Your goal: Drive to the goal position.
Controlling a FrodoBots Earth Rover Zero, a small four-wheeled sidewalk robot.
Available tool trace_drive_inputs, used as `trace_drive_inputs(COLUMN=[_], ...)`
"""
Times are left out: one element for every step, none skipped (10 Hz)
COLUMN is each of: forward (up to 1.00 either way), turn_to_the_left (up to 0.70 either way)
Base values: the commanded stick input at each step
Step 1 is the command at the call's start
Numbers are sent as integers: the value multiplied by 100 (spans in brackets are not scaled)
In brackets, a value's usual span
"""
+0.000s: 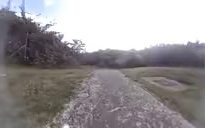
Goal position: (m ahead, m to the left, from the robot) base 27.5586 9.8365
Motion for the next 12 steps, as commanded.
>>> trace_drive_inputs(forward=[100, 100, 100, 100, 100, 100, 100, 100, 100, 100, 100, 100], turn_to_the_left=[0, 0, -5, -10, -12, -4, 0, 0, 0, 0, 0, 0])
